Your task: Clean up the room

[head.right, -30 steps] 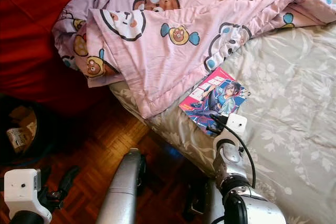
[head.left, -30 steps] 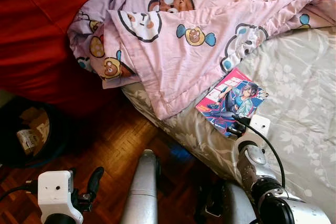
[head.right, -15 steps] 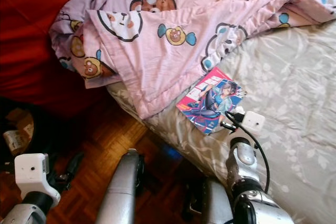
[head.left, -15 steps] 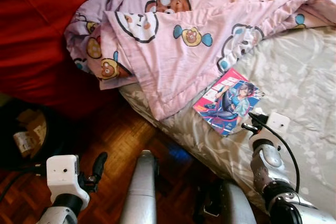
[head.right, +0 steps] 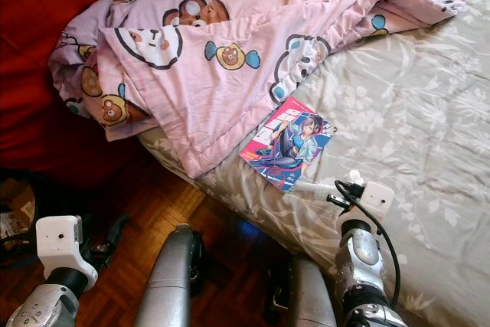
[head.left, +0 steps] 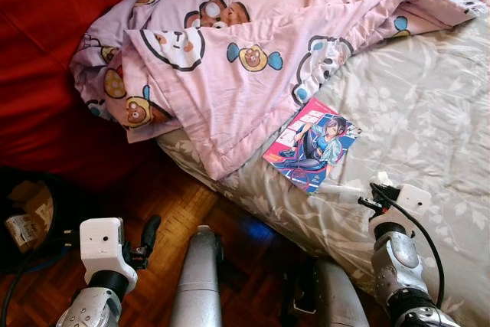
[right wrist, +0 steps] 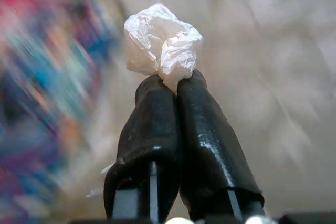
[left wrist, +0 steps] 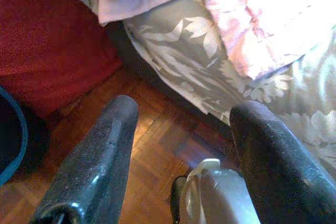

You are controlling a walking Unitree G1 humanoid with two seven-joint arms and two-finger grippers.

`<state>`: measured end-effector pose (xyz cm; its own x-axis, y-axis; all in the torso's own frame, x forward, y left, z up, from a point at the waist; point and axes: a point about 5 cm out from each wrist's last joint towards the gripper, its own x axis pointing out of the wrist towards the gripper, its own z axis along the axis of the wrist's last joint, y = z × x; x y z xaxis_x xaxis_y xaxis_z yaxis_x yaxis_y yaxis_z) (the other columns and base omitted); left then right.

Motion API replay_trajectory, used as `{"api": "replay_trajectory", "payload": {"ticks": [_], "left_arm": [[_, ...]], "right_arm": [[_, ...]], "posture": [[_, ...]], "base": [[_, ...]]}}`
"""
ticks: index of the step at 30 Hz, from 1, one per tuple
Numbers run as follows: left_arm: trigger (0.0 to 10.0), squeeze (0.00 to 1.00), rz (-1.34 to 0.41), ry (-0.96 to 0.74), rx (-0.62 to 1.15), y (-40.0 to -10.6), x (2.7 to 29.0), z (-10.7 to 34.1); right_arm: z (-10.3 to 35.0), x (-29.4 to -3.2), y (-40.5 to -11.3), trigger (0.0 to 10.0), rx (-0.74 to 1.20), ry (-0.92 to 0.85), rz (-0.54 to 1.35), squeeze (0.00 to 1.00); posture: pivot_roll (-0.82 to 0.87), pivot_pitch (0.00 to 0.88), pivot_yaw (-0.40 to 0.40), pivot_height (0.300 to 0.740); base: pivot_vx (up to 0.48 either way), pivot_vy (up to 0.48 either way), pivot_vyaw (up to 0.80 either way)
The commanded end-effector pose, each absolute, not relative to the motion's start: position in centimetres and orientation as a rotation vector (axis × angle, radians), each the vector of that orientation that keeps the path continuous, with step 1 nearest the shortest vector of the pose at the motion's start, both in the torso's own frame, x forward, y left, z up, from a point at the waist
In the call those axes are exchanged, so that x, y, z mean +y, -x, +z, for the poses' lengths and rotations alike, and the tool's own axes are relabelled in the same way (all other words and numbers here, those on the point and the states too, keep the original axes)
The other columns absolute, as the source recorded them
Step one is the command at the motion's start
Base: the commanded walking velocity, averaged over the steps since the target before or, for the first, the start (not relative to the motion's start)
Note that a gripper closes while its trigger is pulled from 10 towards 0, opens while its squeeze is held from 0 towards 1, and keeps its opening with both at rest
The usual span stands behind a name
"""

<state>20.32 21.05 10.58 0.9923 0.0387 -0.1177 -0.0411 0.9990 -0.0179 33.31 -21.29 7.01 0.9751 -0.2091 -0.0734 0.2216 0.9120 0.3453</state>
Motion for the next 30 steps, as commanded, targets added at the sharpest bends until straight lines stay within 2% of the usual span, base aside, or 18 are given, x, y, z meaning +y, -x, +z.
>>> {"api": "replay_trajectory", "payload": {"ticks": [1,8,17,22,26,30], "left_arm": [[10.0,0.0,0.07,0.005,0.154,-19.7,21.9,9.8],[10.0,0.0,0.078,0.009,0.138,-20.6,22.1,9.3],[10.0,0.0,0.1,0.025,0.124,-21.9,22.6,8.3],[10.0,0.0,0.114,0.039,0.131,-22.0,22.6,7.3],[10.0,0.0,0.128,0.047,0.151,-22.1,22.9,6.4],[10.0,0.0,0.143,0.054,0.201,-21.9,23.2,4.6]], "right_arm": [[7.5,-21.4,-33.3,0.0,-0.003,-0.389,-0.221,0.0],[9.3,-20.5,-34.4,0.0,-0.069,-0.408,-0.158,0.0],[9.7,-21.9,-33.4,0.0,-0.086,-0.351,-0.136,0.0],[10.1,-21.8,-32.9,0.0,-0.101,-0.342,-0.119,0.0],[9.4,-21.7,-32.6,0.0,-0.075,-0.356,-0.131,0.0],[6.8,-20.6,-31.4,0.0,0.031,-0.358,-0.098,0.0]], "posture": [[0.27,0.429,0.033,0.655],[0.26,0.374,0.02,0.655],[0.21,0.259,-0.014,0.655],[0.2,0.225,-0.022,0.655],[0.19,0.194,-0.027,0.655],[0.17,0.146,-0.032,0.655]], "base": [[0.0,0.0,0.0],[0.0,0.0,0.0],[0.0,0.0,0.0],[0.0,0.0,0.0],[0.0,0.0,0.0],[0.0,0.0,0.0]]}}
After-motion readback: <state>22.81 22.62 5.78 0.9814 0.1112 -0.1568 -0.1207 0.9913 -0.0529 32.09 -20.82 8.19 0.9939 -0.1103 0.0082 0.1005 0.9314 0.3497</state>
